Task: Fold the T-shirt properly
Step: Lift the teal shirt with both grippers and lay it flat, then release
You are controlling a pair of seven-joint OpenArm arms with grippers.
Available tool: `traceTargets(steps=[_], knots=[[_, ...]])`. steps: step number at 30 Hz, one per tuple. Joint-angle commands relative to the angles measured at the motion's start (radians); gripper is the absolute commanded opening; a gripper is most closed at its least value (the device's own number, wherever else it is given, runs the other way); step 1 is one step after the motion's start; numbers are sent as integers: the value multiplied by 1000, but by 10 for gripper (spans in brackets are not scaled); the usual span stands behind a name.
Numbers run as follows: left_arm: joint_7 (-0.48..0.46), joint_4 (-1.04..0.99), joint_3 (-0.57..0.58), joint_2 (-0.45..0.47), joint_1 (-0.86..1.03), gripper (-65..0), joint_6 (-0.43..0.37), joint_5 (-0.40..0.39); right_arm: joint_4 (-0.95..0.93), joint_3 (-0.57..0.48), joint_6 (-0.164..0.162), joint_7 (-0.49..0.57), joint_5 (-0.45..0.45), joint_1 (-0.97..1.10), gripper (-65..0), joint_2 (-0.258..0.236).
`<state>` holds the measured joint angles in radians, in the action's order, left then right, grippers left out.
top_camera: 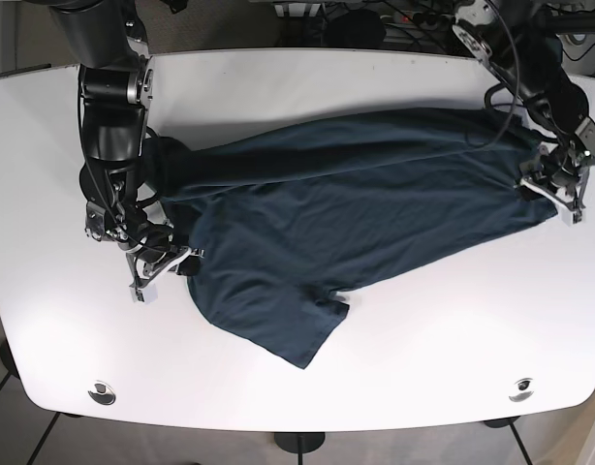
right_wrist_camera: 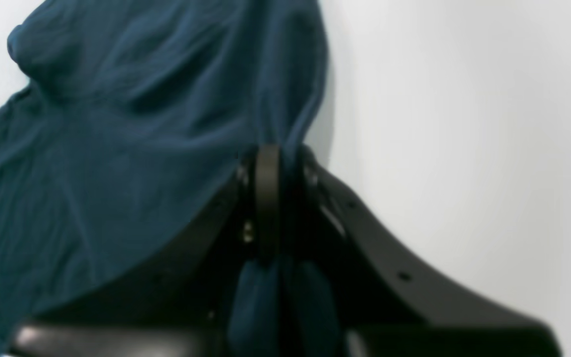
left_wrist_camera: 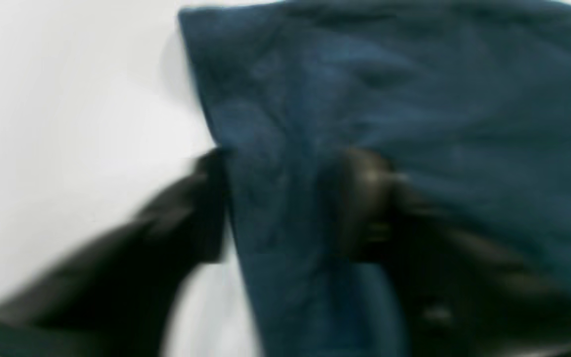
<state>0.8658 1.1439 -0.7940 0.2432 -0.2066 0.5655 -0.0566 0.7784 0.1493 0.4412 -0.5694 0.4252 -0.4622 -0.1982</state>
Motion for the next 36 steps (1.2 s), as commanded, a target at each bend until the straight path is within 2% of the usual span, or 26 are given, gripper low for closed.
traceTargets(steps=[1, 2, 3, 5, 8, 11, 12, 16, 22, 25, 29, 32, 36], knots=[[68, -86, 6, 15, -30, -621, 12, 11, 14, 46, -6, -7, -1, -20, -629, -5], [63, -100, 6, 15, -46, -649, 15, 11, 14, 59, -6, -7, -1, -20, -629, -5], [53, -97, 6, 15, -52, -647, 37, 11, 14, 63, -6, -8, -1, -20, -629, -5], [39, -97, 5, 15, -64, -644, 133, 11, 14, 65, -6, -8, -1, -19, -629, -5], [39, -38, 3, 15, -95, -644, 133, 11, 40, 66, -6, -10, -1, -8, -629, -10], [40, 71, 9, 12, -95, -644, 133, 11, 189, 66, -6, -19, -1, 49, -629, -11], [40, 121, 12, 0, -96, -644, 133, 11, 261, 66, -6, -51, -1, 64, -629, -10], [126, 367, 15, -51, -104, -644, 133, 16, 418, 66, -6, -137, -1, 70, -629, -8], [211, 555, 190, -44, -222, -643, 123, 18, 531, 86, -5, -212, -6, -8, -629, -16], [227, 489, 258, -43, -373, -643, 112, 19, 530, 83, 0, -231, -9, -103, -629, -22], [221, 362, 345, -14, -575, -642, 35, 14, 513, 79, -5, -245, -9, -243, -629, -37], [165, 170, 402, -9, -795, -642, 18, 14, 385, 77, 0, -252, -9, -438, -629, -37], [51, -55, 460, 3, -1071, -642, 17, 19, 244, 54, 1, -246, -7, -692, -629, -74]])
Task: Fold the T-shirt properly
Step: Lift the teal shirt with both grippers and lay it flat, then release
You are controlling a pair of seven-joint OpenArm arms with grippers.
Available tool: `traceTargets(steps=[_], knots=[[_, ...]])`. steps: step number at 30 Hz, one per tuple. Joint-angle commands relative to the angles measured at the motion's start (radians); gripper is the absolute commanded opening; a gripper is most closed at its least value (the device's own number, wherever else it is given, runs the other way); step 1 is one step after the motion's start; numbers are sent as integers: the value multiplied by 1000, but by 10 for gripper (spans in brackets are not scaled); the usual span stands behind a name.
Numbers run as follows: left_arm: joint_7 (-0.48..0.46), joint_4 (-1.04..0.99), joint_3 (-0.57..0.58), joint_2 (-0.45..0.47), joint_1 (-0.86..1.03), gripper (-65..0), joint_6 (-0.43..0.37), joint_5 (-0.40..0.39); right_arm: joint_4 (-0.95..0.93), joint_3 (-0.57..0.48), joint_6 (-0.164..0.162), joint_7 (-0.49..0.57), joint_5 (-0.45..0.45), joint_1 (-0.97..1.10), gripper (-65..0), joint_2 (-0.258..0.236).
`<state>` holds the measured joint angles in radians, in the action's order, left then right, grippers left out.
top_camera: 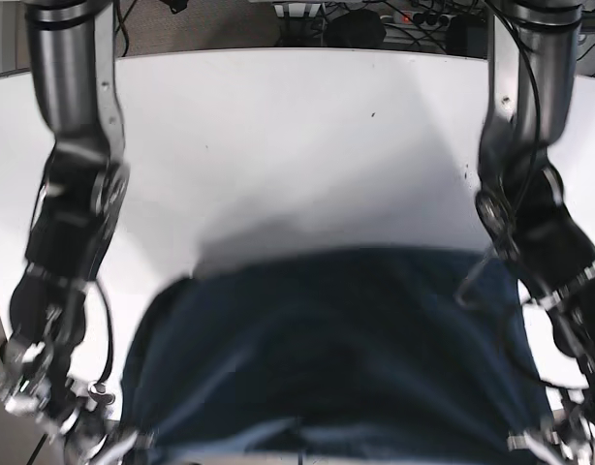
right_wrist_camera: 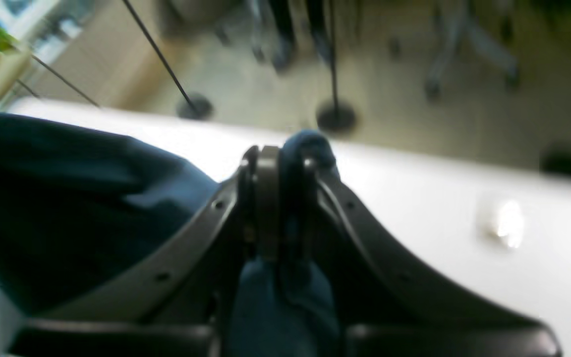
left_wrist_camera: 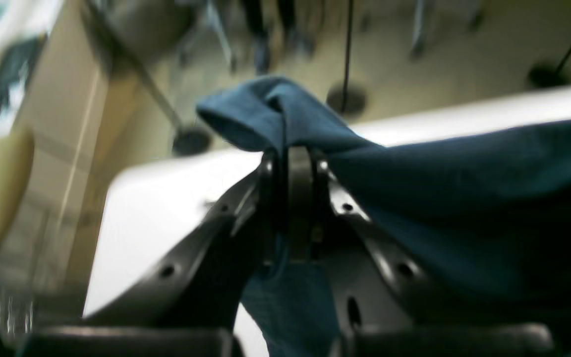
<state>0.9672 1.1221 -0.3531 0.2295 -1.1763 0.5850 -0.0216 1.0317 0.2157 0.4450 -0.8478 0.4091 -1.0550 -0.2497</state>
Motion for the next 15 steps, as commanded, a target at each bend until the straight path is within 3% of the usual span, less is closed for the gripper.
traceTargets(steps=[1, 8, 12, 15], knots=[[-57, -76, 32, 38, -133, -642, -3, -16, -14, -35, -2, 28, 15, -150, -629, -27], [-95, -122, 38, 78, -133, -640, 3, -19, 72, -39, -2, -63, 15, -247, -629, -30], [-96, -80, 35, 104, -133, -640, 5, -24, 215, 20, -2, -113, 15, -61, -629, -23], [-96, 57, 33, 106, 68, -640, 7, -25, 356, 70, -2, -129, 15, 181, -629, -15]])
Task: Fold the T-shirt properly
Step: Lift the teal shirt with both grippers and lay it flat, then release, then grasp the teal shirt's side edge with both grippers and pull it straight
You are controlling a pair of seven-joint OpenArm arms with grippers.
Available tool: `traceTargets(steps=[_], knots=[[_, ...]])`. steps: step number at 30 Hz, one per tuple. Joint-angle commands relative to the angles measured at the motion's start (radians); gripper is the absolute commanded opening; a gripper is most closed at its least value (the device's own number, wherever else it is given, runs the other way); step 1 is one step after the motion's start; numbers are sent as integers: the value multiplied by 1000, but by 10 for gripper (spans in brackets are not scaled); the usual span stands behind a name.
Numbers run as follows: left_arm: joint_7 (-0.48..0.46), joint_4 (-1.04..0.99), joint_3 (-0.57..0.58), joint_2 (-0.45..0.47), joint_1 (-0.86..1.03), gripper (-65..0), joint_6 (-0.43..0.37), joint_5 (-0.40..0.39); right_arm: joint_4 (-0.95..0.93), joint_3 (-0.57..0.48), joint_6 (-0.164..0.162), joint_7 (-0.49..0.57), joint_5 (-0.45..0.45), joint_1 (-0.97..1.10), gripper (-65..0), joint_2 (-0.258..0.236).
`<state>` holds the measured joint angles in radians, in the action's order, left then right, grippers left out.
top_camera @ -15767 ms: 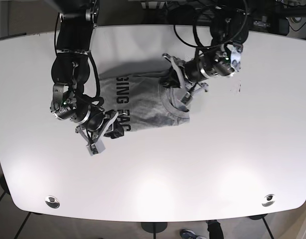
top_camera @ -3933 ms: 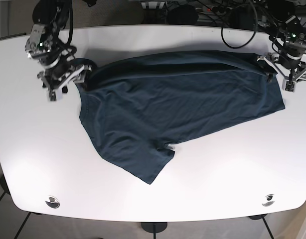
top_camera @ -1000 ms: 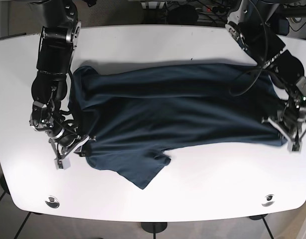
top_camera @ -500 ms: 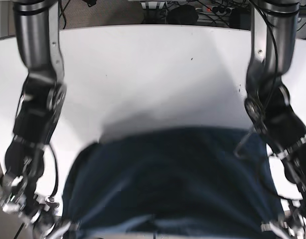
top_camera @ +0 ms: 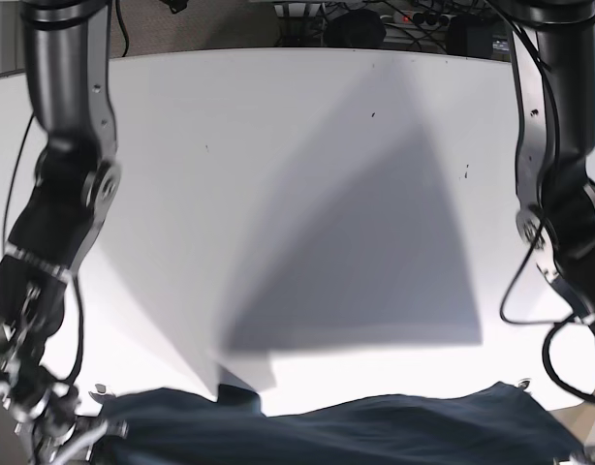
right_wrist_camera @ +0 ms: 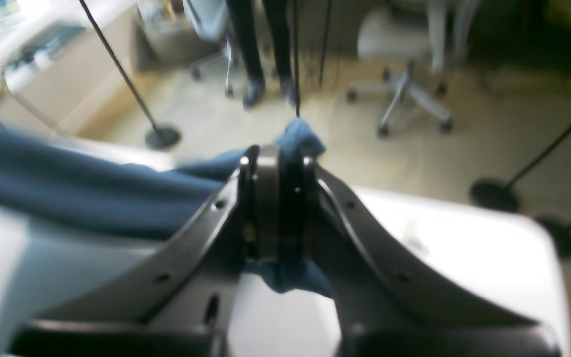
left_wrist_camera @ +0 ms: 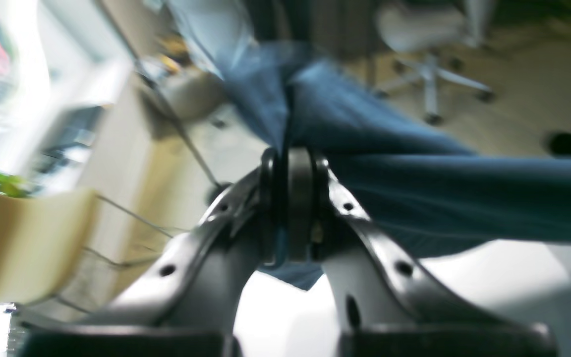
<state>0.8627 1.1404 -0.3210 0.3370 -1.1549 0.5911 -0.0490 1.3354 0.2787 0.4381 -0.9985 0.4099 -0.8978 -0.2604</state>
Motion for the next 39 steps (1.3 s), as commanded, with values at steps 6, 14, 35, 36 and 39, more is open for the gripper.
traceTargets(steps=[6, 14, 35, 36, 39], knots=[[8, 303, -160, -57, 560, -642, 96, 4, 229, 81, 6, 26, 109, 512, -629, 40], [42, 579, -327, -132, 1010, -643, 107, 4, 382, 173, 5, 23, 157, 892, -629, 45], [42, 662, -505, -215, 1476, -637, 107, 8, 488, 204, 3, 20, 157, 1328, -606, 45], [42, 662, -504, -215, 1489, -611, 107, 10, 491, 204, 5, 20, 157, 1348, -558, 46], [42, 662, -505, -212, 1499, -333, 107, 10, 608, 207, 5, 23, 157, 1426, -314, 49]])
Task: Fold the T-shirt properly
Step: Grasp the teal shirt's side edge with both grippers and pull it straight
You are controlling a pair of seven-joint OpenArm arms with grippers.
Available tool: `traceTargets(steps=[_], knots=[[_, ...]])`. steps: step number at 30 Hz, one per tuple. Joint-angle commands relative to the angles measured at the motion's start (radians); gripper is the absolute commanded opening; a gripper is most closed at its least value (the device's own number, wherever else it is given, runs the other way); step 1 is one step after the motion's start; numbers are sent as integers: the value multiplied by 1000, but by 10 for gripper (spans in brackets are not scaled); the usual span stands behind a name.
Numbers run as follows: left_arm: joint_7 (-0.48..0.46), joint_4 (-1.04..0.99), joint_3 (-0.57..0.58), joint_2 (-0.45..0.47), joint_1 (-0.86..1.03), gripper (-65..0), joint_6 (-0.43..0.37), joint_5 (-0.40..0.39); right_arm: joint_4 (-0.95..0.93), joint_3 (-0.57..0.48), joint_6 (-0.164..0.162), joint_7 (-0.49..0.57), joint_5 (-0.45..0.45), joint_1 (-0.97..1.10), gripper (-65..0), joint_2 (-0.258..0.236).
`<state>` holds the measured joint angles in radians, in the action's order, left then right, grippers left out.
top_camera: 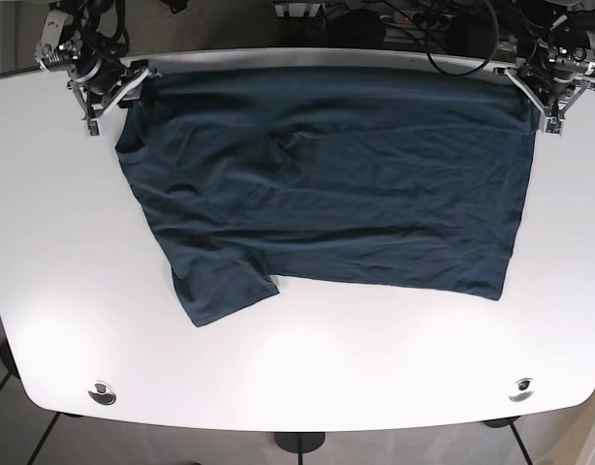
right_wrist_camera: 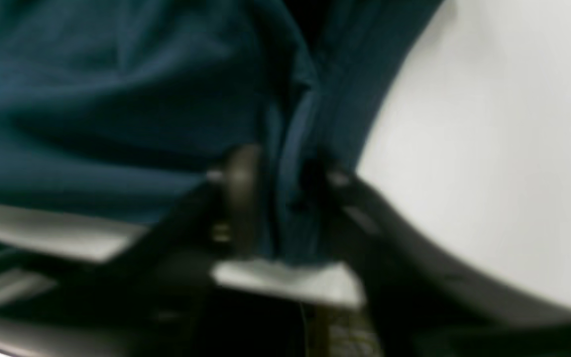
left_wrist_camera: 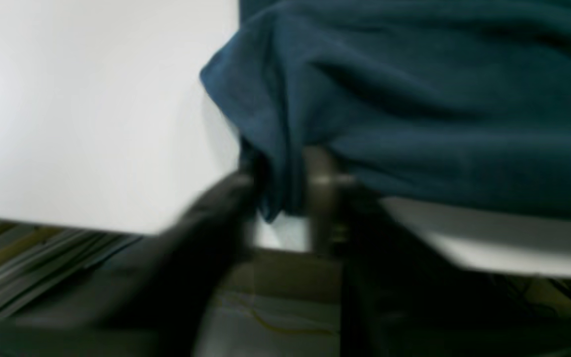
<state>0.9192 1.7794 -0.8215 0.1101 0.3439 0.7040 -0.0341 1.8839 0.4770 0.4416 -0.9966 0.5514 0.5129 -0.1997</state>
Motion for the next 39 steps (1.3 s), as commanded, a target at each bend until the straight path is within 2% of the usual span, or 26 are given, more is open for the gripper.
traceTargets(steps=[1, 2, 3, 5, 7, 10, 12, 19, 22, 24, 27, 29, 32, 34, 35, 39], knots=[[-15, 23, -5, 15, -1, -271, -6, -5, 92, 9, 1, 22, 16, 28, -266, -11], [-15, 24, -6, 15, -4, -243, -6, -10, 119, 9, 3, 22, 17, 31, -228, -11], [-15, 44, -5, 20, -6, -243, -6, -10, 131, 9, 3, 22, 17, 28, -206, -11], [-15, 126, 1, 30, -7, -247, -6, -19, 135, 9, 3, 25, 22, -13, -206, -11], [-15, 185, 12, 35, -29, -247, -6, -74, 127, 9, -7, 20, 14, -83, -205, -16], [-15, 198, 12, 79, -70, -247, -6, -166, 61, 7, -7, 18, 14, -208, -205, -20], [-15, 188, 12, 86, -141, -247, -6, -185, -36, 7, -8, 17, 12, -305, -205, -43], [-15, 7, 35, 90, -380, -247, -6, 21, -356, 7, -8, 17, 17, -448, -205, -90], [-15, -83, 40, 90, -460, -246, -6, 82, -373, 2, -8, 17, 16, -445, -205, -82], [-15, -157, 40, 90, -532, -244, -6, 101, -373, 1, -8, 17, 16, -443, -206, -47], [-16, -246, 41, 92, -619, -242, -6, 119, -393, -1, -8, 17, 14, -446, -208, -25], [-16, -312, 43, 112, -665, -240, -28, 119, -430, -1, -8, 22, 14, -452, -258, -24], [-19, -477, 112, 159, -739, -240, -94, 118, -487, -1, -7, 25, 14, -477, -496, -28], [-21, -568, 138, 179, -773, -240, -117, 116, -495, -1, -7, 25, 14, -477, -612, -31], [-47, -640, 150, 185, -799, -240, -120, 116, -495, -1, -7, 25, 14, -477, -629, -31], [-157, -838, 195, 211, -823, -240, -120, 118, -493, -1, -7, 25, 14, -477, -628, -28]])
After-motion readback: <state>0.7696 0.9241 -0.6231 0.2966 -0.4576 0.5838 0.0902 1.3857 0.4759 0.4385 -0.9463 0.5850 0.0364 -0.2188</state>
